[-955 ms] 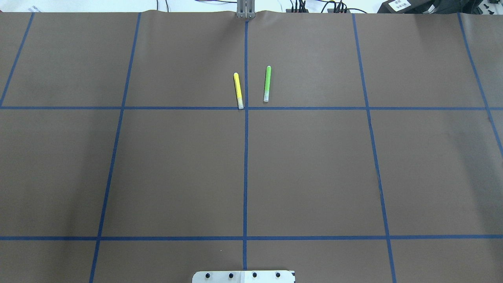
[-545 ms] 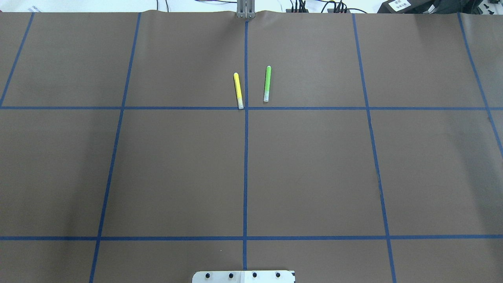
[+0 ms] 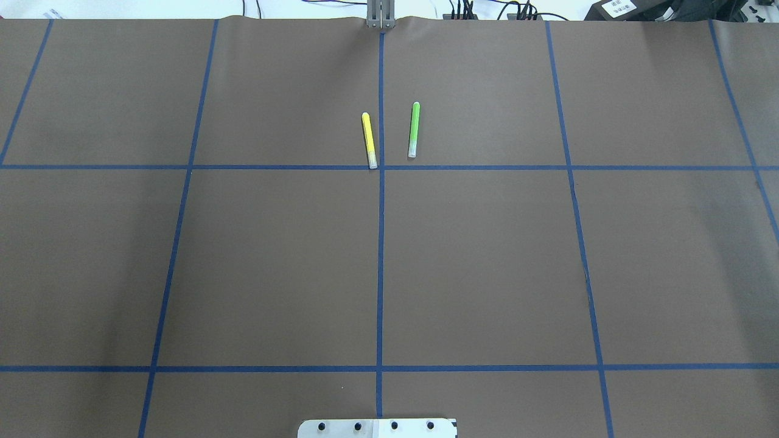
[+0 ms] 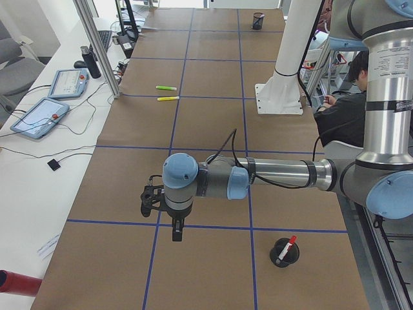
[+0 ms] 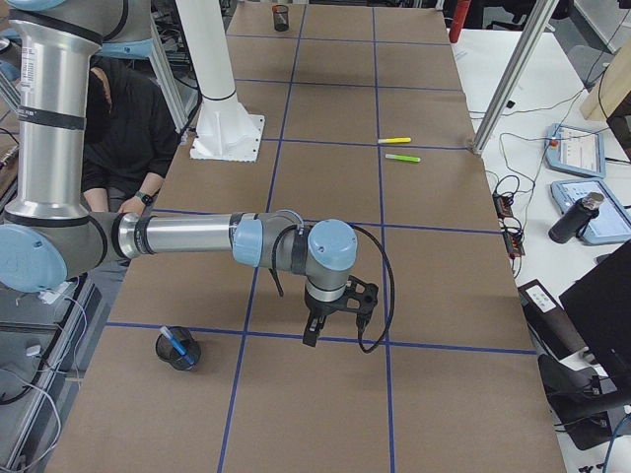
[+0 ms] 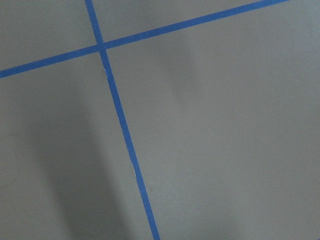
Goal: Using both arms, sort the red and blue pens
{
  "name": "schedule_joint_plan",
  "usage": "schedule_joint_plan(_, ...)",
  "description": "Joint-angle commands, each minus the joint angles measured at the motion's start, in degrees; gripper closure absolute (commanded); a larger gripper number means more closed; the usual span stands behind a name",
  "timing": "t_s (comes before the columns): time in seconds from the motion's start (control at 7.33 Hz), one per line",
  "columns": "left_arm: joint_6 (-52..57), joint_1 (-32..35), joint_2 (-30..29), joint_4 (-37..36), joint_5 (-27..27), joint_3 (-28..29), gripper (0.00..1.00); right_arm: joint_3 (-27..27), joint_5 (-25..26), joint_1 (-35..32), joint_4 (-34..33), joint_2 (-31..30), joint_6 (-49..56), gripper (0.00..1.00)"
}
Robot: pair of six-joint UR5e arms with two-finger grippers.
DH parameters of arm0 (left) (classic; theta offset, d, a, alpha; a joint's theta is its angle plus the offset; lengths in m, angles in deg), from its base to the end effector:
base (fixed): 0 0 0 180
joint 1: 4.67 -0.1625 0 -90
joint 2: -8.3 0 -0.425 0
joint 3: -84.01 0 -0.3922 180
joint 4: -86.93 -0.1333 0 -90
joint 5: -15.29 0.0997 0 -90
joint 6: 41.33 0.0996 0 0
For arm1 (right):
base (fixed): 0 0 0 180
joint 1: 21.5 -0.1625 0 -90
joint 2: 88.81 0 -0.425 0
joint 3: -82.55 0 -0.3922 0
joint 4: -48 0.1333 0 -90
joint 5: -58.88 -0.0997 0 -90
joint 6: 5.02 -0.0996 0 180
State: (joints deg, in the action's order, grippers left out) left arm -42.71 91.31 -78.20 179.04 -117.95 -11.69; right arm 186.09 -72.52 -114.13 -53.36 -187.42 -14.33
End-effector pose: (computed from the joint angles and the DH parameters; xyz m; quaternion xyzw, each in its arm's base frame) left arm -0.1138 -0.4615 0.6365 0.0497 0.3665 -0.0458 0.9280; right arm 0.0865 -0.4143 0.6344 -0.0729 -0.3493 0.1169 0.9268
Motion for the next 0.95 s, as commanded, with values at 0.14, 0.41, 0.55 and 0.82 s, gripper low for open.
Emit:
schedule_joint_plan(0.14, 0.1, 0.0, 0.0, -0.1, 0.0, 0.1, 0.00, 0.0, -0.2, 0.0, 0.2, 0.1, 0.0, 0.00)
schedule_joint_plan(0.41, 0.2, 0.0, 0.0, -0.2, -0.5, 0.2, 0.00, 0.1, -0.2, 0.0, 0.2, 0.2, 0.1, 0.00)
schedule_joint_plan(0.55, 0.2, 0.0, 0.0, -0.2, -0.5, 0.2, 0.00, 0.2, -0.2, 0.0, 0.2, 0.3, 0.1, 0.00)
schedule_joint_plan(0.82, 0.2, 0.0, 0.0, -0.1, -0.5, 0.2, 0.00, 0.2, -0.2, 0.0, 0.2, 0.3, 0.0, 0.00)
